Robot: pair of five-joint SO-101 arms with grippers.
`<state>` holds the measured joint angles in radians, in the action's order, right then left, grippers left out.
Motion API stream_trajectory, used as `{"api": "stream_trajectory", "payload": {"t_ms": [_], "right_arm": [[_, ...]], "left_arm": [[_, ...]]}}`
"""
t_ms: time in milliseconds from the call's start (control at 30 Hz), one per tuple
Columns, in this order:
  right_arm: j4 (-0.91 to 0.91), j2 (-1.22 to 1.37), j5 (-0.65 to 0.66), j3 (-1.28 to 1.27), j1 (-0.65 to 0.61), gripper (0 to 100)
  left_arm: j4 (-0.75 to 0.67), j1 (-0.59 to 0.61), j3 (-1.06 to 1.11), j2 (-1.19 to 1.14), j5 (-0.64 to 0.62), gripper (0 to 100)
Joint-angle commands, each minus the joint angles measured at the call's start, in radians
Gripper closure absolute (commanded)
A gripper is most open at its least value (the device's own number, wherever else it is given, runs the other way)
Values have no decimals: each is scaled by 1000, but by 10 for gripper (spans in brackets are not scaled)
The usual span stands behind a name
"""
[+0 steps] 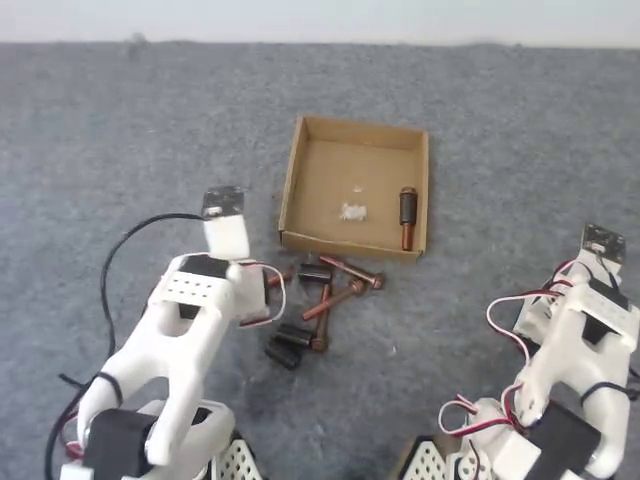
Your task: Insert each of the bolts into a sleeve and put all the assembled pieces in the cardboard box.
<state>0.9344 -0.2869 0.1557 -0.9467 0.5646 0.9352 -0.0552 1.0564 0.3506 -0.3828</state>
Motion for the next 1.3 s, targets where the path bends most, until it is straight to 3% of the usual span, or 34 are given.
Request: {"api": "stream_trajectory", "payload": {"t_ms": [0,267,400,633,767,1000,1267], "right_arm": [[-12,-42,12,3,-10,991],[-8,-42,12,3,-10,991],[-8,-42,12,3,-10,991],[-8,-42,12,3,-10,991],[-8,-42,12,3,-10,991],[-10,-42,14,2,-10,991],[-12,-42,14,-5,-10,991]], "left_arm": [[-20,20,-15,29,-18,990],[-20,18,-30,15,-18,990],[-8,23,-111,-130,-18,990],[87,130,-314,-230,-21,990],[55,130,-321,-238,-89,990],[23,95,-377,-350,-97,989],[124,110,-584,-534,-98,989]]}}
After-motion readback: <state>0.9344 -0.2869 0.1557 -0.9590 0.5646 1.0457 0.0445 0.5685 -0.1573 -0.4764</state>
